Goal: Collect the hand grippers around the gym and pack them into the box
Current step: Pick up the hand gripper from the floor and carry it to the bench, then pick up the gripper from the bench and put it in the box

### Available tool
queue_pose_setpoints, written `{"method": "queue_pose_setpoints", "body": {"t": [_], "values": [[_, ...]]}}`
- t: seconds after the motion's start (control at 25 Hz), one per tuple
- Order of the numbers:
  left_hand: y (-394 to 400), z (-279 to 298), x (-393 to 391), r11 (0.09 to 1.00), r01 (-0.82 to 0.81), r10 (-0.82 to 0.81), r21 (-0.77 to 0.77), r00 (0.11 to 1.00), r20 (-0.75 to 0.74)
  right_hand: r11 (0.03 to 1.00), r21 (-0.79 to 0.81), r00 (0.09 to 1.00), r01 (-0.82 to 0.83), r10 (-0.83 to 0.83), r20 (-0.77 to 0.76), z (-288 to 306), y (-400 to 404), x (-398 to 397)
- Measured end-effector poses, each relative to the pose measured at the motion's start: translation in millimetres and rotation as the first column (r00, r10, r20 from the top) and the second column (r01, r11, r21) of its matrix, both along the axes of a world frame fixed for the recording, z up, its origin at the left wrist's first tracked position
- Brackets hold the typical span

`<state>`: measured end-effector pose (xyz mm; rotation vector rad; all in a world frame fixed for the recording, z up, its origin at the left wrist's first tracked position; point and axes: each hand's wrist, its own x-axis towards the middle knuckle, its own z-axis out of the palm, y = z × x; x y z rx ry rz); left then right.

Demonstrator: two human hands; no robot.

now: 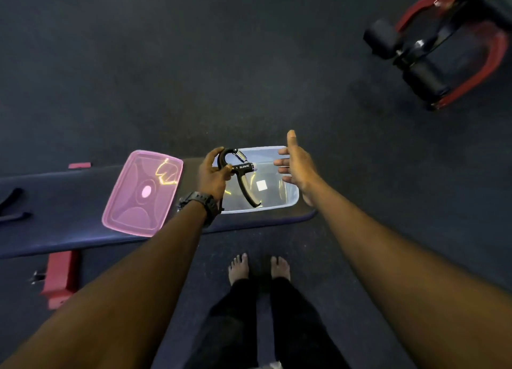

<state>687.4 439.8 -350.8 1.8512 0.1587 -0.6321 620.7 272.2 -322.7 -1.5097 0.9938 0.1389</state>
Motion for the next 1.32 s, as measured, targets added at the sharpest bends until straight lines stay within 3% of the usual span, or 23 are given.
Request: {"method": "queue_pose_setpoints", "body": {"t": [0.36, 0.52, 0.64, 0.88, 1.12, 1.32], "values": [[-34, -137, 27, 0.989, 0.090, -0.080, 0.121, 0.993, -0.081, 0.991, 0.068, 0.985, -0.115, 0.123, -0.125, -140, -13, 44], [-35, -152, 29, 0.977, 0.049, -0.040, 0.208, 0.998, -0.047, 0.987, 0.057, 0.977, -0.151, 0.158, -0.142, -161, -12, 43], [-33, -137, 36, 0.966, -0.003, -0.018, 0.259, 0.997, 0.078, 0.986, 0.061, 0.977, -0.158, 0.165, -0.139, -155, -12, 42], [-18, -20, 68, 0.964, -0.264, 0.255, 0.026, 0.950, 0.179, 0.985, 0.027, 0.984, -0.172, 0.173, -0.038, -67, -4, 64], [-14, 168, 75, 0.926, -0.259, 0.311, -0.274, 0.935, 0.169, 0.986, -0.025, 0.967, -0.167, 0.169, 0.193, 93, 2, 91], [-4, 243, 77, 0.926, -0.207, 0.297, -0.315, 0.916, 0.271, 0.976, -0.171, 0.924, -0.139, 0.190, 0.333, 166, -25, 102]]}}
